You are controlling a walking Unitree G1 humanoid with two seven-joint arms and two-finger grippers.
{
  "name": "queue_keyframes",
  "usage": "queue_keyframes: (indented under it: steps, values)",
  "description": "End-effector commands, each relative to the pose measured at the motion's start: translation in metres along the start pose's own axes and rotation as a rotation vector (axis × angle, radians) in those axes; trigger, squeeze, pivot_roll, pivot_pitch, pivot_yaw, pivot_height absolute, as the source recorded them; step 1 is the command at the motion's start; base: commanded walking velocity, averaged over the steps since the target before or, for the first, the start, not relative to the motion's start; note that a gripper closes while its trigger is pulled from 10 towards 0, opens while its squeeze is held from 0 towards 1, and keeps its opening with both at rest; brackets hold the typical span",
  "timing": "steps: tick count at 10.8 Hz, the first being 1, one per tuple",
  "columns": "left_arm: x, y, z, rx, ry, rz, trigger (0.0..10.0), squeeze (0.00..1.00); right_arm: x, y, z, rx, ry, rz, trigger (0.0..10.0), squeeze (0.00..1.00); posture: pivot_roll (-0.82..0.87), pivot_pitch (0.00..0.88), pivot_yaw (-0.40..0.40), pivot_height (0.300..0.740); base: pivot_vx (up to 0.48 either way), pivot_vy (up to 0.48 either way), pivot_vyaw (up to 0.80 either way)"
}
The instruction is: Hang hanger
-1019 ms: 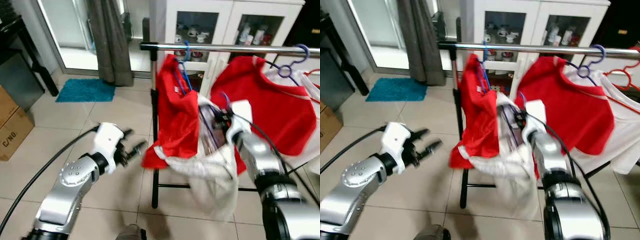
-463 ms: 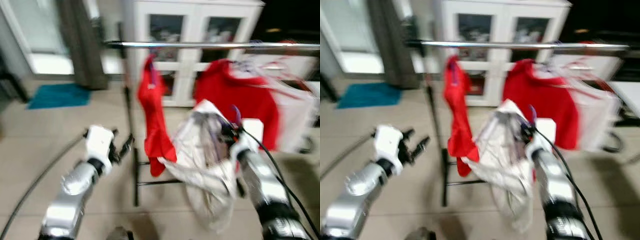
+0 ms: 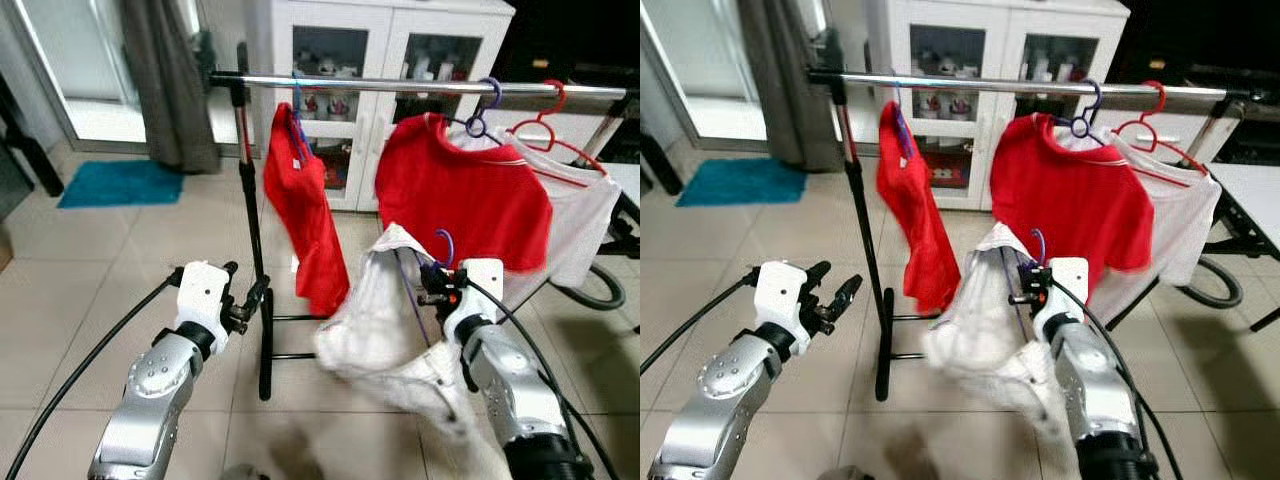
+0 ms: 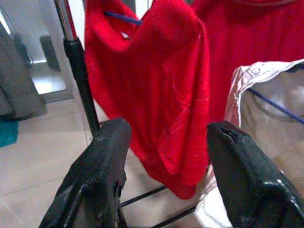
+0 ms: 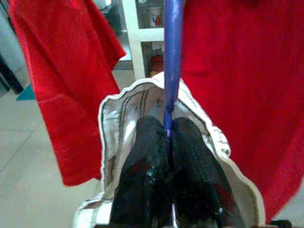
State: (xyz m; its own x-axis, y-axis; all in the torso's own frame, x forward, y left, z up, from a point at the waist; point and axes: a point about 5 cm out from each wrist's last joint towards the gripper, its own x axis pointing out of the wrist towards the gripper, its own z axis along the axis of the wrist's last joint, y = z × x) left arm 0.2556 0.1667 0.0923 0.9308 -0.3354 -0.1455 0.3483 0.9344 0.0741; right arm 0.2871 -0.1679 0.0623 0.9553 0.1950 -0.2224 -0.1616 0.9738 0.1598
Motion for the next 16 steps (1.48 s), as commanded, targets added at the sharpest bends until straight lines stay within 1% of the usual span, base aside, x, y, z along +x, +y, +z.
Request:
queue_keyframes:
  steps: [1, 3, 7, 8, 9, 10, 11, 12, 13, 15, 16]
  values:
    - [0.003, -0.001, 0.002, 0.011, -0.008, -0.008, 10.0, 0.0, 0.003, 0.002, 0.019, 0.007, -0.078, -0.003, 10.0, 0.0, 0.09, 0.0, -0.058, 0.74, 0.352, 0.0, 0.0]
    - [0.005, -0.002, 0.003, 0.019, -0.015, -0.022, 10.0, 0.0, 0.003, 0.006, 0.02, 0.021, -0.071, -0.005, 10.0, 0.0, 0.09, 0.0, -0.055, 0.74, 0.377, 0.0, 0.0]
    - [0.008, 0.0, 0.005, 0.024, -0.026, -0.025, 10.0, 0.0, 0.006, 0.007, 0.025, -0.03, -0.075, -0.005, 10.0, 0.0, 0.09, 0.0, -0.051, 0.74, 0.399, 0.0, 0.0]
    - [0.008, -0.001, 0.005, 0.026, -0.028, -0.028, 10.0, 0.0, 0.007, 0.007, 0.028, -0.084, -0.083, 0.003, 10.0, 0.0, 0.09, 0.0, -0.05, 0.74, 0.398, 0.0, 0.0]
    - [0.009, -0.001, 0.005, 0.028, -0.029, -0.032, 10.0, 0.0, 0.008, 0.007, 0.029, -0.108, -0.082, -0.002, 10.0, 0.0, 0.09, 0.0, -0.049, 0.74, 0.398, 0.0, 0.8]
    - [0.01, -0.001, 0.006, 0.029, -0.031, -0.037, 10.0, 0.0, 0.008, 0.007, 0.032, -0.109, -0.103, -0.015, 10.0, 0.0, 0.09, 0.0, -0.048, 0.74, 0.398, 0.0, 0.58]
    - [0.01, -0.002, 0.006, 0.029, -0.034, -0.044, 10.0, 0.0, 0.008, 0.004, 0.035, -0.074, -0.116, -0.013, 10.0, 0.0, 0.09, 0.0, -0.047, 0.74, 0.33, 0.0, 0.0]
    - [0.01, -0.004, 0.007, 0.016, -0.049, -0.063, 10.0, 0.0, 0.009, 0.003, 0.038, -0.075, -0.124, -0.007, 10.0, 0.0, 0.09, 0.0, -0.048, 0.74, 0.0, 0.0, 0.0]
    - [0.009, -0.005, 0.009, 0.009, -0.06, -0.087, 10.0, 0.0, 0.01, 0.002, 0.041, -0.095, -0.128, 0.011, 10.0, 0.0, 0.09, 0.0, -0.048, 0.74, 0.0, 0.0, 0.0]
    - [0.002, -0.014, 0.014, 0.002, -0.097, -0.225, 10.0, 0.0, 0.015, 0.012, 0.056, -0.134, -0.152, 0.149, 10.0, 0.0, 0.09, 0.0, -0.053, 0.74, 0.0, 0.0, 0.0]
    - [0.001, -0.015, 0.013, 0.007, -0.089, -0.255, 10.0, 0.0, 0.016, 0.014, 0.063, -0.137, -0.18, 0.163, 10.0, 0.0, 0.09, 0.0, -0.059, 0.74, 0.0, 0.0, 0.0]
